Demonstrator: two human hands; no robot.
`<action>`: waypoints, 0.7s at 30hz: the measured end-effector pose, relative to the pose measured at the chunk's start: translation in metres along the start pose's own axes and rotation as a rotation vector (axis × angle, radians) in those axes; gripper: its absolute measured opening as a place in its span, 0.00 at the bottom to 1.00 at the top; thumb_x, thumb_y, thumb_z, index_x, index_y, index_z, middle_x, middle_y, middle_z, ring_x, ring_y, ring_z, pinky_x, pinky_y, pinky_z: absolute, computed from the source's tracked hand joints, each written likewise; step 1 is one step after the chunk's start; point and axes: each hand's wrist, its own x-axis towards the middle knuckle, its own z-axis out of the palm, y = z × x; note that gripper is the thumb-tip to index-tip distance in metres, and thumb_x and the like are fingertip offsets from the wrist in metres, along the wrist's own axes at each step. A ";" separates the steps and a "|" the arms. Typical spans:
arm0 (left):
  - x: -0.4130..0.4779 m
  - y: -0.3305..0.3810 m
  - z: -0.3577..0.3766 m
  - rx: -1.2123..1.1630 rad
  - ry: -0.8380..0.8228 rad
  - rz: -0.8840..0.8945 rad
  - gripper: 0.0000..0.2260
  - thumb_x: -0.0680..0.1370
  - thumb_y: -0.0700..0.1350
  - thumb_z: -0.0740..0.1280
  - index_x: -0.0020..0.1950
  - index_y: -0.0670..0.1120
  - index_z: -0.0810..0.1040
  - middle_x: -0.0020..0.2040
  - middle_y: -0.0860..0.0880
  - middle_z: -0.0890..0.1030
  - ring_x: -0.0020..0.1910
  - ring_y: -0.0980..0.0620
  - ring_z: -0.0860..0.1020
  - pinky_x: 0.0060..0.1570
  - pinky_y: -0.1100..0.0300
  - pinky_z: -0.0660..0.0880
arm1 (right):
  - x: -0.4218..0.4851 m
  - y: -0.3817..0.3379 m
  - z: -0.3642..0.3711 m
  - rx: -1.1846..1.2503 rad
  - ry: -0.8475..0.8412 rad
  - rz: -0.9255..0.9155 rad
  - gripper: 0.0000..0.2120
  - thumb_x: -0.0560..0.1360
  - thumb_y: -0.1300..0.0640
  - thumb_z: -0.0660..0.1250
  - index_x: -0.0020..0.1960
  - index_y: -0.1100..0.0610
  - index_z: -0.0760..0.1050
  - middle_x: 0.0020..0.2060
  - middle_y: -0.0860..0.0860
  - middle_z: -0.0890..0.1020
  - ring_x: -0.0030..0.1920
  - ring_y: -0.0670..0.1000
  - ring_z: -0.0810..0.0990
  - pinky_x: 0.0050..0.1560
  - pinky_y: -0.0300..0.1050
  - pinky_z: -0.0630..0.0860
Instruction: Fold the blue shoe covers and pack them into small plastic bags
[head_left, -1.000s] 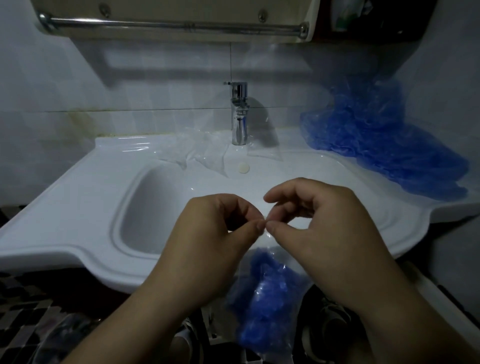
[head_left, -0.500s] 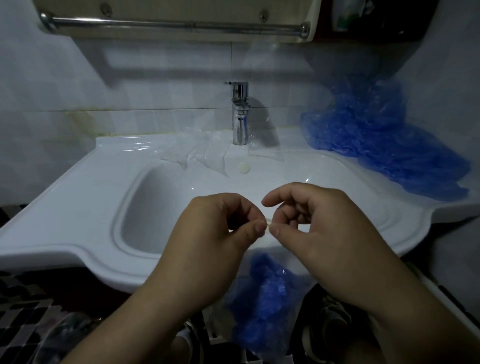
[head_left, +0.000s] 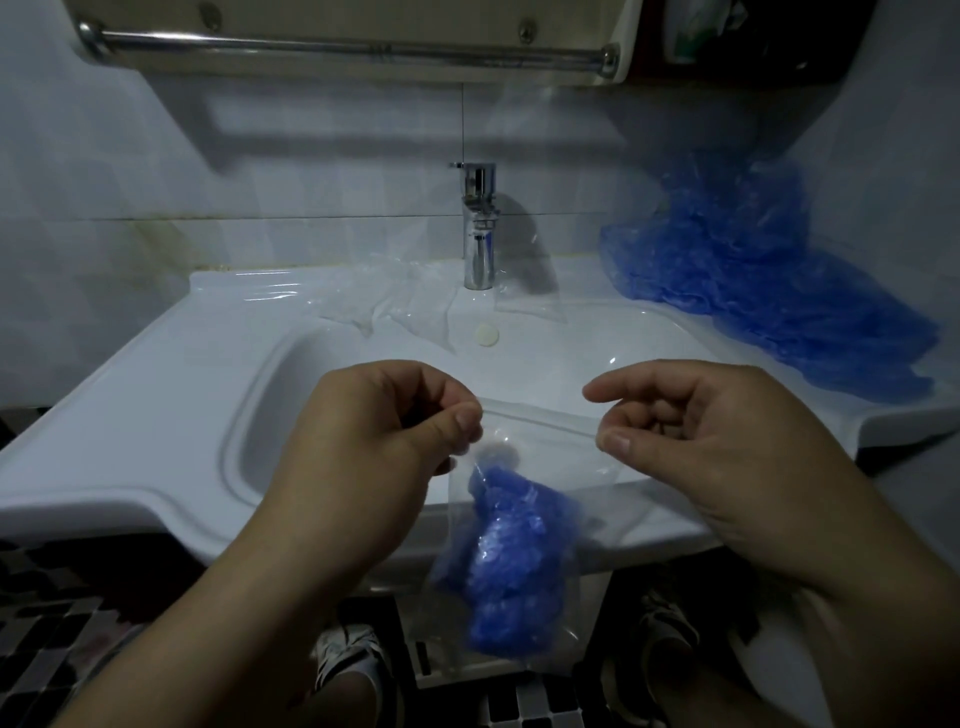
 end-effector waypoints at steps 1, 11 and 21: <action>0.000 0.000 0.000 0.005 0.002 0.000 0.07 0.75 0.39 0.70 0.37 0.46 0.82 0.34 0.48 0.84 0.35 0.50 0.82 0.40 0.56 0.80 | 0.000 0.000 0.000 0.002 0.011 0.006 0.13 0.71 0.64 0.73 0.51 0.50 0.82 0.36 0.48 0.85 0.37 0.43 0.83 0.41 0.30 0.76; 0.002 0.001 -0.003 -0.037 0.052 -0.005 0.08 0.76 0.36 0.68 0.38 0.45 0.81 0.32 0.48 0.83 0.32 0.53 0.80 0.37 0.57 0.79 | 0.000 0.008 -0.007 -0.047 0.237 0.071 0.09 0.60 0.55 0.81 0.37 0.52 0.83 0.30 0.47 0.84 0.30 0.43 0.81 0.31 0.33 0.75; 0.015 -0.009 -0.013 -0.321 0.140 -0.166 0.12 0.78 0.38 0.65 0.36 0.45 0.80 0.33 0.47 0.81 0.32 0.52 0.80 0.32 0.60 0.78 | -0.002 0.020 0.007 0.166 -0.115 0.138 0.32 0.60 0.35 0.75 0.59 0.50 0.80 0.49 0.48 0.86 0.48 0.50 0.85 0.52 0.55 0.81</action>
